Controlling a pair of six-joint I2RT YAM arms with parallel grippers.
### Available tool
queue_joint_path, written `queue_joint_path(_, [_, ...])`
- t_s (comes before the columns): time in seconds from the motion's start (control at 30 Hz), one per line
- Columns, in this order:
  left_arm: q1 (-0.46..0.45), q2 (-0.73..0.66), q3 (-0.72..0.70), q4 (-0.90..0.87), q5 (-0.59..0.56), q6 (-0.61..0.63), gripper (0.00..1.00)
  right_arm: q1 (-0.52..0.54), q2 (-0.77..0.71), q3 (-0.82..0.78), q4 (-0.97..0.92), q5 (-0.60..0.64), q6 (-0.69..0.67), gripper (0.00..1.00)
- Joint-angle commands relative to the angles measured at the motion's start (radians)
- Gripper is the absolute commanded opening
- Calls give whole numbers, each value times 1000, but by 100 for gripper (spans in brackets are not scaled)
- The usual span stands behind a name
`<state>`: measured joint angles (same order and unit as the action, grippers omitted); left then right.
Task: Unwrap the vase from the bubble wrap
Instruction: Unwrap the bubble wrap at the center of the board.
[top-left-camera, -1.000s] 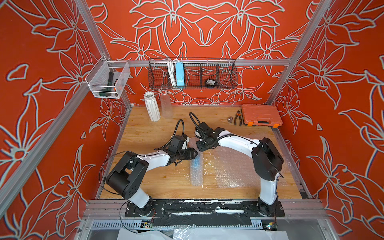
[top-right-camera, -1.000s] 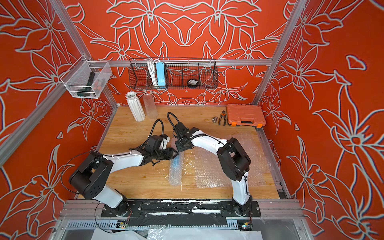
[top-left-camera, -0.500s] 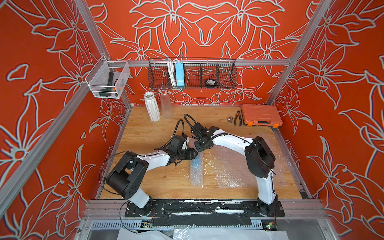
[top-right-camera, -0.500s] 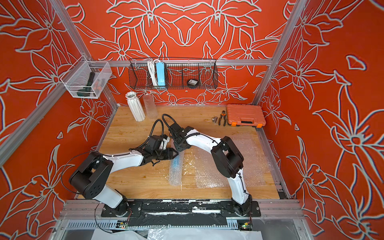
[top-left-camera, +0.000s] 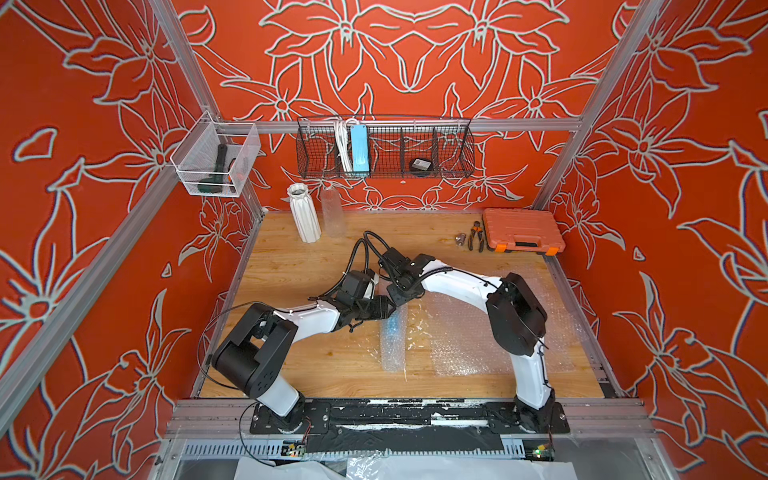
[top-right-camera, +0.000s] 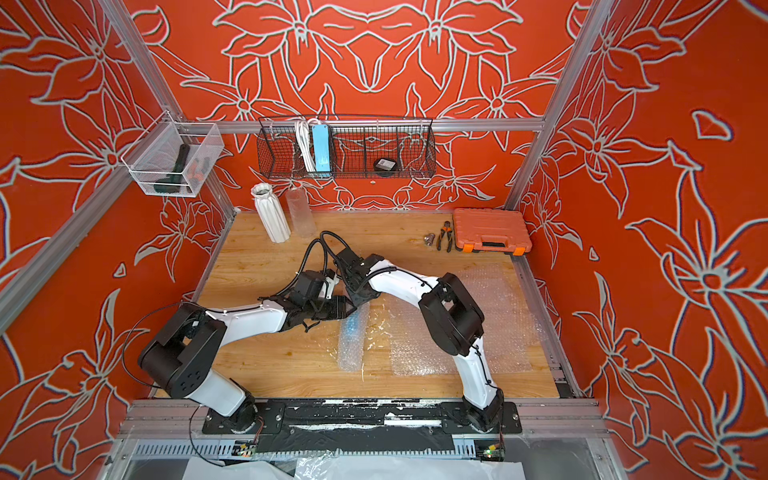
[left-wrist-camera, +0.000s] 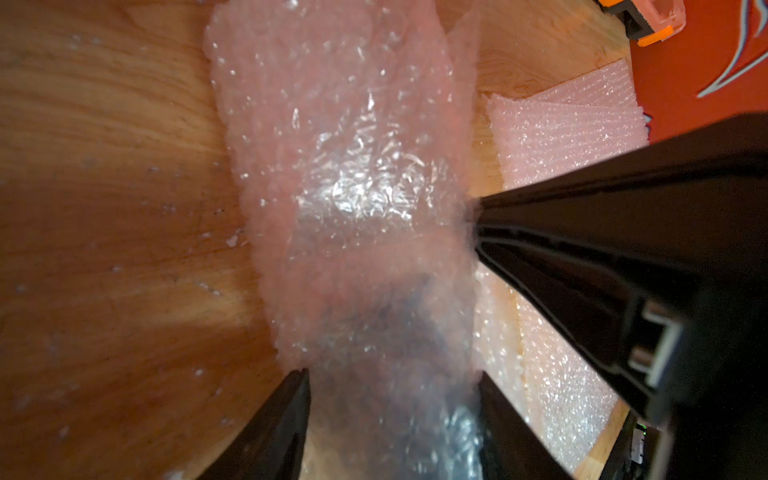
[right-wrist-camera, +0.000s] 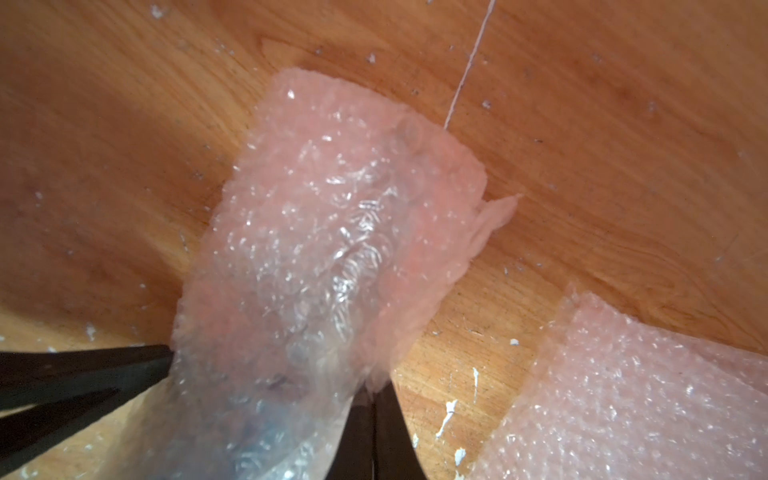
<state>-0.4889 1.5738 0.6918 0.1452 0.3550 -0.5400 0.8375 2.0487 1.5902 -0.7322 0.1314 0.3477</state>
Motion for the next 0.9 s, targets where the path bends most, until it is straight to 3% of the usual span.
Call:
queue_joint_path(0.0, [4, 0, -27, -72, -21, 6, 61, -6, -28, -16, 15, 77, 10, 0])
queue_joint_path(0.47, [4, -5, -51, -70, -41, -1, 60, -68, -152, -173, 185, -22, 92, 0])
queue_joint_path(0.87, [4, -4, -59, -65, -48, -3, 60, -105, -174, -224, 238, -74, 141, 0])
